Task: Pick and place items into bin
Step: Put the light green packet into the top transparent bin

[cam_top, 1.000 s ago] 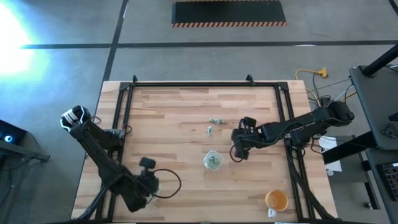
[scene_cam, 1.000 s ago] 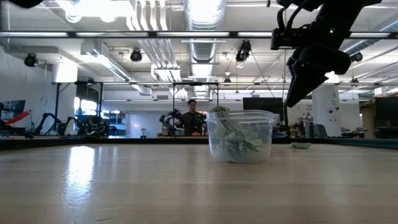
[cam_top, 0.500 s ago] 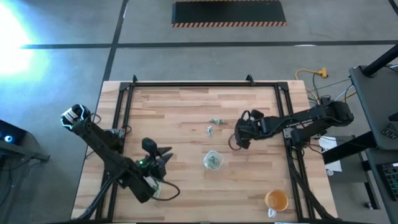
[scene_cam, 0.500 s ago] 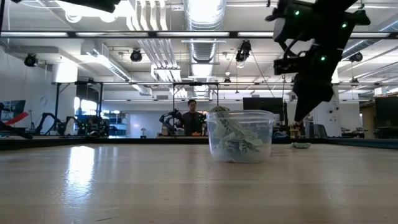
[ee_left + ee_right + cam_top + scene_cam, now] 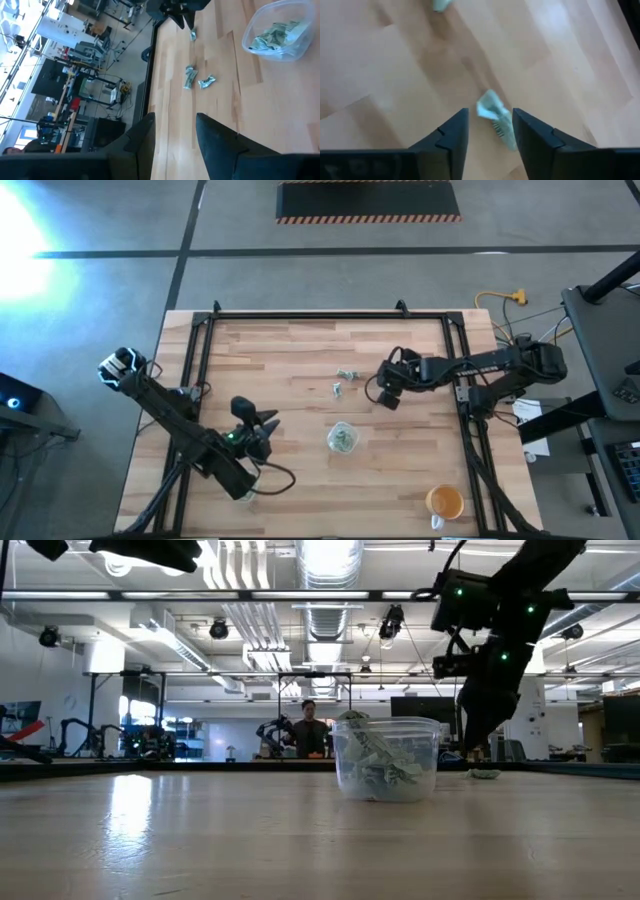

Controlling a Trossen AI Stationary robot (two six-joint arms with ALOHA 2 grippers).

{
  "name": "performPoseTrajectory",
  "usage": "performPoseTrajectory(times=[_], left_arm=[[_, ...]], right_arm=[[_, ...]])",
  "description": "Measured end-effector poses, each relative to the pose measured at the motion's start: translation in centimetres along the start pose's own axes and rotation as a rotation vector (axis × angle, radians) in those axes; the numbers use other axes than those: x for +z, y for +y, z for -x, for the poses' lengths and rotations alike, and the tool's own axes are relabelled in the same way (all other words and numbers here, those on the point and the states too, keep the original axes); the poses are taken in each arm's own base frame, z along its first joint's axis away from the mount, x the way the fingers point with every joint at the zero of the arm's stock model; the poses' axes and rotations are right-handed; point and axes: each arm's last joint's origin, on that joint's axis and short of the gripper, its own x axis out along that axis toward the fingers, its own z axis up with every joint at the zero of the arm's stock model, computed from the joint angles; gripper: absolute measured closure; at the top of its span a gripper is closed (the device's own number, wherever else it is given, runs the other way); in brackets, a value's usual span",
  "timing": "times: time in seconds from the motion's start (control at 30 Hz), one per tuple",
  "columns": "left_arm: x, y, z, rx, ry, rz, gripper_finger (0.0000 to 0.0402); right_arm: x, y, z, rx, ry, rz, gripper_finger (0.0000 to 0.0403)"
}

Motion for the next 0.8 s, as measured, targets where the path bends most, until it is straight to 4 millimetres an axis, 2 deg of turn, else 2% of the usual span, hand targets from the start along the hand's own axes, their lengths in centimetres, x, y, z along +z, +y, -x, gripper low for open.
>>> performPoseTrajectory(times=[0.33, 0.5, 0.8], left_arm=[[0.1, 0.0, 0.0, 0.000, -0.002, 0.008, 0.0277], [0.1, 0.0, 0.0, 0.000, -0.002, 0.008, 0.0277], [0.1, 0.0, 0.0, 0.000, -0.002, 0.009, 0.0277]], right_arm=[[-0.2, -2.3, -1.7, 0.025, 0.048, -0.107, 0.0209], [-0.4, -3.1, -2.4, 0.046, 0.053, -0.146, 0.0202], [-1.1, -3.2, -2.8, 0.077, 0.086, -0.155, 0.0202]])
